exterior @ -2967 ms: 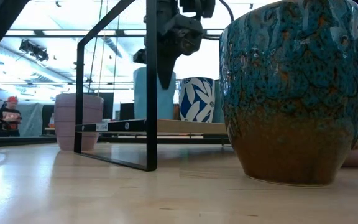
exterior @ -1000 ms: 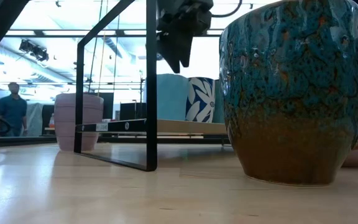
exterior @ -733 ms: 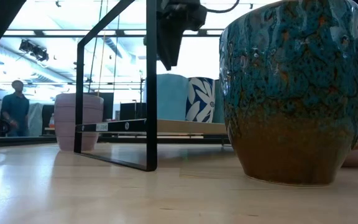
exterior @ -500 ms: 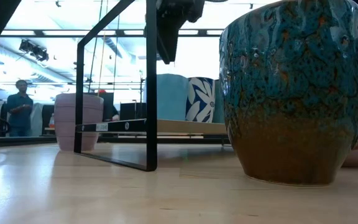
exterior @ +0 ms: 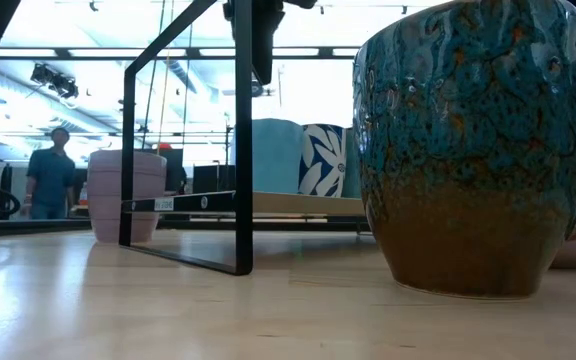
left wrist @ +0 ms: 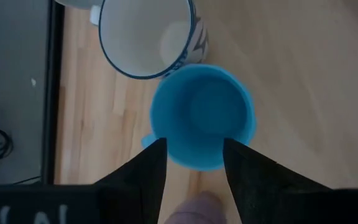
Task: Place coffee mugs
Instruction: Put the yellow mug on the shelf
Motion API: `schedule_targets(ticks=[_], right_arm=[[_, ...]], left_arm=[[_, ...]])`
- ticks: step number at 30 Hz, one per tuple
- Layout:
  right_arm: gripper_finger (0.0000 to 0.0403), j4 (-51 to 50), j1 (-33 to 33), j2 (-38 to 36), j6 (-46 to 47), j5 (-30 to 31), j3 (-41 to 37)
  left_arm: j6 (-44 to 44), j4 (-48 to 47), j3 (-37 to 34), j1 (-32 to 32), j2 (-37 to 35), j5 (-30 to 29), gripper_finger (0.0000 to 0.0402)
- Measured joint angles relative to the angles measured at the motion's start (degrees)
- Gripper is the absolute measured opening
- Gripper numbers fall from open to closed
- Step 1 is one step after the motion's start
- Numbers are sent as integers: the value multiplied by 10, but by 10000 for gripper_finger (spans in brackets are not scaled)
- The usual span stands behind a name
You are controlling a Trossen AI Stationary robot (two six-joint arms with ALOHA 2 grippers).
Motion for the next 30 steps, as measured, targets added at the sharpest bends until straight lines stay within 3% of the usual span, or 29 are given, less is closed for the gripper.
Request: schedule_targets(ticks=[8,17,30], right_arm=[[135,-2,0,2,18,0,0],[135,-2,1,3,30,1,0],[135,-4,1,3,31,2,0]], left_arm=[[-17,-18,-3,-29,-17,-28,165],[-31,0,-61,-31,-50,-34,165],[-92,87,-251,-24,-180,-29,165]])
